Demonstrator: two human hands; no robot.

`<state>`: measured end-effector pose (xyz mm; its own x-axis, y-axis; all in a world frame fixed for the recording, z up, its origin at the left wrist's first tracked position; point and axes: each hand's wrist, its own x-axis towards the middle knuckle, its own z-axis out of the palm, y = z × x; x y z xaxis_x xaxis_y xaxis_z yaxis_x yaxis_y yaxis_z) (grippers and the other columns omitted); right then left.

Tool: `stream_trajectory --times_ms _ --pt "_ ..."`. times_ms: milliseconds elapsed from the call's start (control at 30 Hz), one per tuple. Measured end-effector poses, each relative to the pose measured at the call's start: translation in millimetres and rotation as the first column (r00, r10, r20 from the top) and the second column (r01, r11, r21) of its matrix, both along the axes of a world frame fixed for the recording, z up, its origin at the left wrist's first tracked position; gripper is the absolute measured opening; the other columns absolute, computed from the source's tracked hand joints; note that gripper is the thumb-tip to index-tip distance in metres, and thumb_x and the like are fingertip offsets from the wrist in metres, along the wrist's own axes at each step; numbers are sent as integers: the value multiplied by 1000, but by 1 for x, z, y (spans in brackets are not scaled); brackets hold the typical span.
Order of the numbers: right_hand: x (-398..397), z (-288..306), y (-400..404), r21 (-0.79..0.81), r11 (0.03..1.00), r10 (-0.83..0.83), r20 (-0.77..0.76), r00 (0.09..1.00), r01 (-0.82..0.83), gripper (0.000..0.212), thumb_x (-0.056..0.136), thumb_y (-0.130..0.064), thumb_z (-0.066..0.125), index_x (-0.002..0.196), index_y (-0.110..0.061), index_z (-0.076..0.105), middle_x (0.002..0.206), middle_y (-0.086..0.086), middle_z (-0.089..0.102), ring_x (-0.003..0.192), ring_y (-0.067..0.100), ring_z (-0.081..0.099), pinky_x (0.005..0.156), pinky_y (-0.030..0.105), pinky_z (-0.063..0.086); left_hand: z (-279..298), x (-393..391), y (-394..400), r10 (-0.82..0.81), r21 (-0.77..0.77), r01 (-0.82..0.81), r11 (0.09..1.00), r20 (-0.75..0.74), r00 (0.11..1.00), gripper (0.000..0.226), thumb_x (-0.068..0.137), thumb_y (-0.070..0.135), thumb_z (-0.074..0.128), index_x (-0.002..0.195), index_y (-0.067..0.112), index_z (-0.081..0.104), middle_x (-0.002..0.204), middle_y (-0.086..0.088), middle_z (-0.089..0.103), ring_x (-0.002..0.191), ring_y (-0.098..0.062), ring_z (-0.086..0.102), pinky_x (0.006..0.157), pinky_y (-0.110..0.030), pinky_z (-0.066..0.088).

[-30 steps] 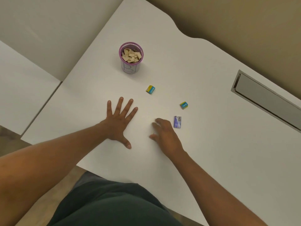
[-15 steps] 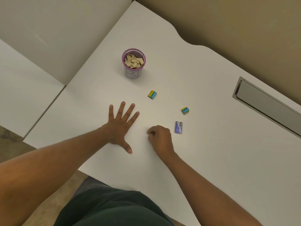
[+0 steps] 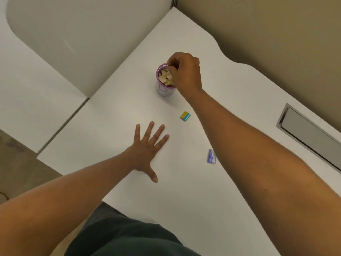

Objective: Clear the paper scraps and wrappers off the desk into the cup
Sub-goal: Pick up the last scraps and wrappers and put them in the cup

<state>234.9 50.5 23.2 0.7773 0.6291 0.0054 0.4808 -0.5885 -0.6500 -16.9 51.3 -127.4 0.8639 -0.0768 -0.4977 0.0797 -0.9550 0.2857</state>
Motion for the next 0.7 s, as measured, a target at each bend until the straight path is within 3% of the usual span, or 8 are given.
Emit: stream_trajectory --times_ms 100,200,367,533,567,633,667,700 --pt "4 -15 0 -120 991 50 -57 997 -57 17 87 -8 64 94 -14 78 95 3 77 91 18 70 84 37 60 -2 -1 0 6 -6 -5 1000 17 1000 171 34 115 41 161 25 -29 167 -10 -44 151 -48 -41 111 -82 -22" --pt "2 -13 -7 -90 995 22 -115 993 -33 22 92 -4 60 99 -13 79 100 4 78 96 19 71 89 37 58 -1 0 0 1 1 -1 1000 3 1000 170 36 114 43 160 25 -31 165 -9 -47 150 -48 -43 111 -83 -20" --pt "-5 11 -63 113 975 -166 -210 963 193 26 94 -4 60 109 -18 75 104 -6 77 97 5 71 87 14 55 5 2 0 5 9 -5 1000 -16 1000 169 40 113 46 157 26 -37 162 -8 -51 146 -45 -50 111 -82 -21" --pt "-36 -6 -181 -19 919 -387 -239 891 394 18 88 -9 67 97 -21 76 92 -11 73 77 -1 66 76 18 52 21 7 -8 -25 98 34 995 -93 995 165 47 110 48 159 21 -34 163 -14 -48 149 -52 -42 113 -82 -18" --pt "-45 -15 -203 -81 901 -432 -249 867 426 17 87 -10 68 97 -21 76 93 -9 73 78 4 66 77 23 53 29 13 -12 6 107 5 994 -102 995 157 54 107 47 164 19 -22 169 -17 -37 153 -54 -32 117 -79 -12" --pt "-64 -34 -241 -192 868 -495 -258 830 458 18 86 -12 71 103 -19 74 102 -2 71 86 17 68 83 34 57 47 31 -19 92 85 -91 992 -16 996 117 74 97 43 160 19 31 171 -18 14 157 -48 12 125 -65 15" --pt "-74 -43 -256 -243 856 -509 -237 828 456 20 87 -14 72 106 -19 73 107 1 68 90 21 68 83 34 56 54 44 -20 117 71 -122 990 73 990 91 85 89 42 143 20 53 157 -12 39 145 -40 37 119 -56 31" --pt "-84 -51 -266 -296 843 -514 -201 834 449 24 87 -16 72 111 -20 71 111 3 65 94 23 66 81 32 53 60 60 -21 134 46 -142 989 145 980 71 93 78 44 124 19 65 137 -8 53 127 -34 52 107 -50 43"
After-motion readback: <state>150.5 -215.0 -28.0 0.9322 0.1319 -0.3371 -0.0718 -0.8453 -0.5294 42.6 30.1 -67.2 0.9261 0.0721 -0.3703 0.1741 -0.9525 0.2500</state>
